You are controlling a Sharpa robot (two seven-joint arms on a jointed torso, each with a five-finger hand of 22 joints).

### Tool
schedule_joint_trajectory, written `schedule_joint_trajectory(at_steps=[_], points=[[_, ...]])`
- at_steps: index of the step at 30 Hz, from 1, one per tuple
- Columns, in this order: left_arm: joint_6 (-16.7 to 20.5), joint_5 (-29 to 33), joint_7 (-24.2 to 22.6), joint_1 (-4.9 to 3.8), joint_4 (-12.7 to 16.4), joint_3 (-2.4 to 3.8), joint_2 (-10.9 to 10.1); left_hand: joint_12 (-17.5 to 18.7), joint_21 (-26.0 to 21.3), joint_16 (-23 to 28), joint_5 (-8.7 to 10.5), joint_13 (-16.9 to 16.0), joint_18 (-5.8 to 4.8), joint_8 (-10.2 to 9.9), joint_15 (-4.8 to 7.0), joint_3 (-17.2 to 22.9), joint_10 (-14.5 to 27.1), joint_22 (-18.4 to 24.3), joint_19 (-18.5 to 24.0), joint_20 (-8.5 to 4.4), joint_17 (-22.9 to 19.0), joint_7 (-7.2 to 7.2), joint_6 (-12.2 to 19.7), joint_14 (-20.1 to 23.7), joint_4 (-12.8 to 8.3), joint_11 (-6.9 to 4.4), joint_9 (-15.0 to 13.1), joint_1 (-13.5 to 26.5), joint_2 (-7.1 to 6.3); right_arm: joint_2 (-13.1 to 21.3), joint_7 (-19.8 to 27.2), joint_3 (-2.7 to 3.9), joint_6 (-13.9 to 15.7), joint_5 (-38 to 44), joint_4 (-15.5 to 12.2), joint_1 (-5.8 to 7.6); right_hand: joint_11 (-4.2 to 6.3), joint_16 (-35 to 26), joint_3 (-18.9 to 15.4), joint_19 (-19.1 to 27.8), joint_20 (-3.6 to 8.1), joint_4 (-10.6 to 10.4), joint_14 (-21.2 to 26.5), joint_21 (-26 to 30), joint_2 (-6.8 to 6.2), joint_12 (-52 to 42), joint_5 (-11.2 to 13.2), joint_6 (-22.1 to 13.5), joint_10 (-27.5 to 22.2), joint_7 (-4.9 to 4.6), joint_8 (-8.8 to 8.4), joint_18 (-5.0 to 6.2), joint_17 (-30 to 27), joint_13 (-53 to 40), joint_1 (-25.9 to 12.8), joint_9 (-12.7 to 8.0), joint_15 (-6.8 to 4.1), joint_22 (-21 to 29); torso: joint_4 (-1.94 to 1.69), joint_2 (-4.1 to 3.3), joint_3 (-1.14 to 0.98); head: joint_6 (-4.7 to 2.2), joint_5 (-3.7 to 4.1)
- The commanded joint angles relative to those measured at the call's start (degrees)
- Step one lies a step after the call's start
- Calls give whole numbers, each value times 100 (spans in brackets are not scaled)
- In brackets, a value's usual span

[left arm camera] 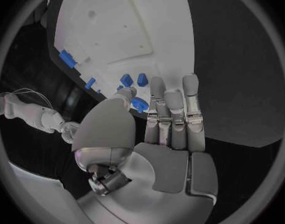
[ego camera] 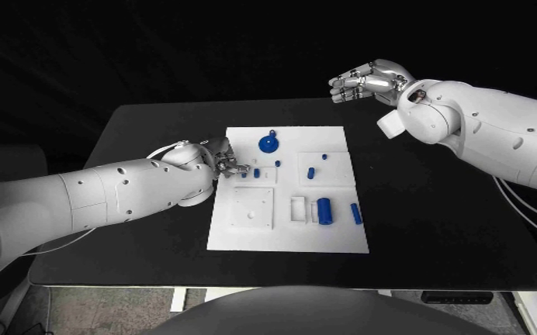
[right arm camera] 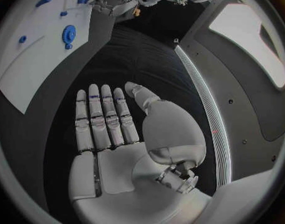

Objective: Assemble the parts on the task board

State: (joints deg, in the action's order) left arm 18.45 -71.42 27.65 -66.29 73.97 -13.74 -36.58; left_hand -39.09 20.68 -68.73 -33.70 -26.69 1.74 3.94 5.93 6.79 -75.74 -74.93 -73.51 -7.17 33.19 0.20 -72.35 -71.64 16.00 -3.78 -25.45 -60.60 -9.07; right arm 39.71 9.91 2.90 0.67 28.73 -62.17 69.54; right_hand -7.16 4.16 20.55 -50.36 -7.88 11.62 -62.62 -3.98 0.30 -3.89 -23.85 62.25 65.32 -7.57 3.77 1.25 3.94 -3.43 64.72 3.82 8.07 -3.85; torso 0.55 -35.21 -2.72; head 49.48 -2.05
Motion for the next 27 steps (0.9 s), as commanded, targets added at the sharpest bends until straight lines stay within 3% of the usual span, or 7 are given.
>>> schedule_joint_trajectory(at_steps=[1,12,17,19,21,23,27], points=[[247,304,-283,-1,56,7,-60,-7,-32,10,34,13,-78,-9,-13,14,14,-85,-22,8,-15,35,36,51,26,42,6,67,2,10,11,5,-52,-25,-3,-4,-1,-25,-40,35,8,8,37,3,-11,33,-17,-41,-41,5,-17,20,-8,9,-34,-1,-8,5,3,-3,5,-3,15],[421,811,-964,-320,212,65,-240,88,-366,173,82,123,-50,96,-137,45,451,9,209,129,-211,168,507,418,-515,177,29,-497,232,13,15,5,-52,-29,29,-10,-1,-24,-49,36,6,9,37,2,-9,32,-22,-45,-43,5,-16,22,-7,9,-37,0,-8,4,2,7,-4,-47,35],[240,910,-1238,-569,200,109,-231,670,-723,595,97,547,3,203,-256,327,836,216,386,243,-526,333,753,732,-1387,321,420,-1461,432,0,24,5,-49,-37,50,-10,2,-23,-35,26,10,27,27,0,-10,33,-10,-39,-36,5,-16,24,-7,9,-15,0,-12,4,7,4,-5,-82,48],[119,922,-1389,-658,166,118,-175,1469,-737,804,1098,1144,77,158,-345,583,902,144,454,281,-660,524,862,761,-1896,469,609,-2016,519,-13,31,5,-44,-39,73,-11,1,-23,-23,23,11,39,25,0,-11,33,-1,-37,-40,3,-16,23,-7,9,-3,0,-13,3,12,4,-3,-102,54],[32,908,-1518,-704,130,122,-117,2050,-657,845,1292,1672,162,121,-371,685,616,-42,503,337,-705,510,787,717,-2117,472,849,-2047,562,-27,38,5,-43,-39,97,-11,-2,-21,1,13,15,56,15,-3,-13,34,6,-40,-48,-5,-16,25,-6,9,13,-1,-15,2,13,1,0,-120,56],[-82,824,-1691,-743,77,125,-33,2477,-610,832,2102,2002,207,59,-394,703,537,-116,484,362,-716,478,746,642,-2267,515,1011,-2123,671,-47,50,5,-35,-38,130,-11,-1,-22,14,3,19,61,10,-5,-13,34,20,-42,-49,-7,-17,27,-7,9,18,-2,-18,1,26,-2,0,-144,56],[-265,532,-1998,-788,-20,122,129,3108,-625,938,2943,2324,261,-39,-418,595,303,-62,378,414,-802,418,855,437,-2328,561,1304,-2034,695,-70,74,5,-9,-5,174,-11,-4,-33,31,12,14,69,32,3,-20,36,43,-49,-66,-12,-18,22,-13,10,26,-3,-10,4,35,-5,0,-186,74]])
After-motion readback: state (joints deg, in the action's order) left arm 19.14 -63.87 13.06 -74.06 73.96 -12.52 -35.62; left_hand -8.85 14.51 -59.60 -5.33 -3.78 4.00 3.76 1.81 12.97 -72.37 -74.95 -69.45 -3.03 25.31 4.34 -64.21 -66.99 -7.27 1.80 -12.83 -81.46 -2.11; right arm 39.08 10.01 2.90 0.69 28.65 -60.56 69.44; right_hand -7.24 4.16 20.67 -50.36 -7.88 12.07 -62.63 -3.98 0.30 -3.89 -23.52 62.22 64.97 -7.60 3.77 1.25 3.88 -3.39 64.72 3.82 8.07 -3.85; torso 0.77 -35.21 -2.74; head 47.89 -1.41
